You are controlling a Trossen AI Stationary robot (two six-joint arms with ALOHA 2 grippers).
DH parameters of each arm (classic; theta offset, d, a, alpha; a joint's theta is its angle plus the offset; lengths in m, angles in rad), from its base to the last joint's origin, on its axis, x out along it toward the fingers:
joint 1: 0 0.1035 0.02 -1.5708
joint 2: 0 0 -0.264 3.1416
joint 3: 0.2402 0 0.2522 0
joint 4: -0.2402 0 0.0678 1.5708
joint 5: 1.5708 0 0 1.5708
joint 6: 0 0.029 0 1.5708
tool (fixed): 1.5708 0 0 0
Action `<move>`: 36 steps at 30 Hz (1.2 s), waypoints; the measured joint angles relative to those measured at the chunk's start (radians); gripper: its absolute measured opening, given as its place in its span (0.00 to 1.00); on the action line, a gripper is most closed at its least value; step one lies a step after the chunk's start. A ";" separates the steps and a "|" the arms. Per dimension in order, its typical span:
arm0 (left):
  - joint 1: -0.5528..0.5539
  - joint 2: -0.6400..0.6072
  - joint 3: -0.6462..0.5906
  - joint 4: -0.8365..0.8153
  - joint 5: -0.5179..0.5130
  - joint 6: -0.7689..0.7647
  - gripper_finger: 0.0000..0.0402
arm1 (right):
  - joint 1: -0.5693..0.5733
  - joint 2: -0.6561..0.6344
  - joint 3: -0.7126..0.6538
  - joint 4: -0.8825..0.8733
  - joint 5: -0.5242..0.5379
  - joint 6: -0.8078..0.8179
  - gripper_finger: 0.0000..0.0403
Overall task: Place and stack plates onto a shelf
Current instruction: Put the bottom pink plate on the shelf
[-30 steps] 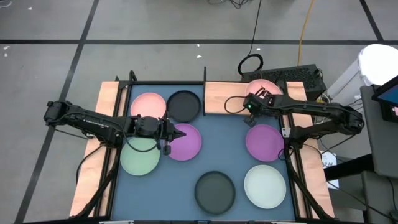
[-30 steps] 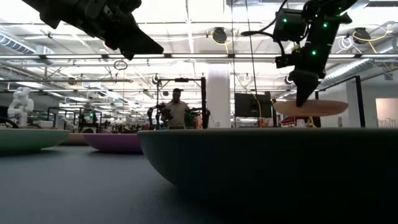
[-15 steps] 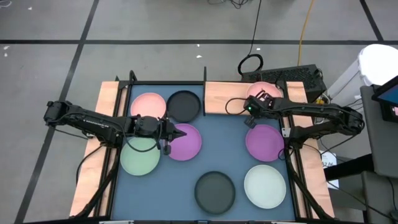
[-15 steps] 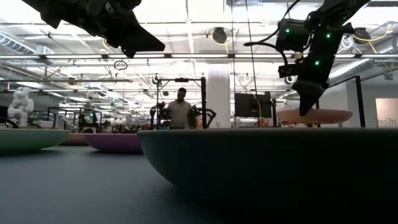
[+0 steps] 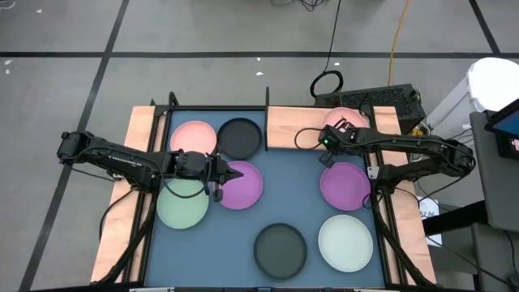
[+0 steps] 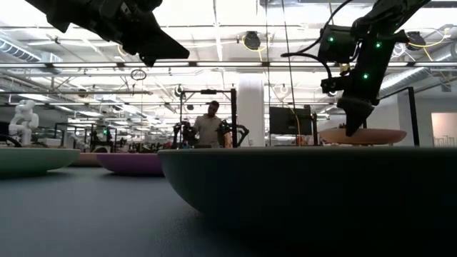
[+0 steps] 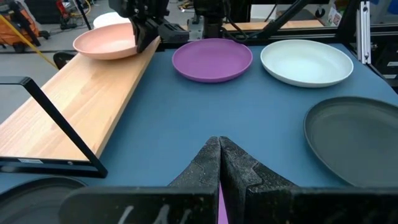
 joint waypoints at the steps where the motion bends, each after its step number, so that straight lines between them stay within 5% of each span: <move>1: 0.000 0.000 0.000 0.000 0.000 0.000 0.00 | 0.000 0.000 0.000 0.000 0.000 -0.004 0.00; 22: 0.000 0.000 0.000 0.000 0.000 0.000 0.00 | 0.000 0.000 0.000 0.017 0.000 -0.017 0.01; 36: 0.000 0.000 0.000 0.000 0.000 -0.006 0.00 | 0.000 0.000 0.000 0.017 0.002 -0.039 0.17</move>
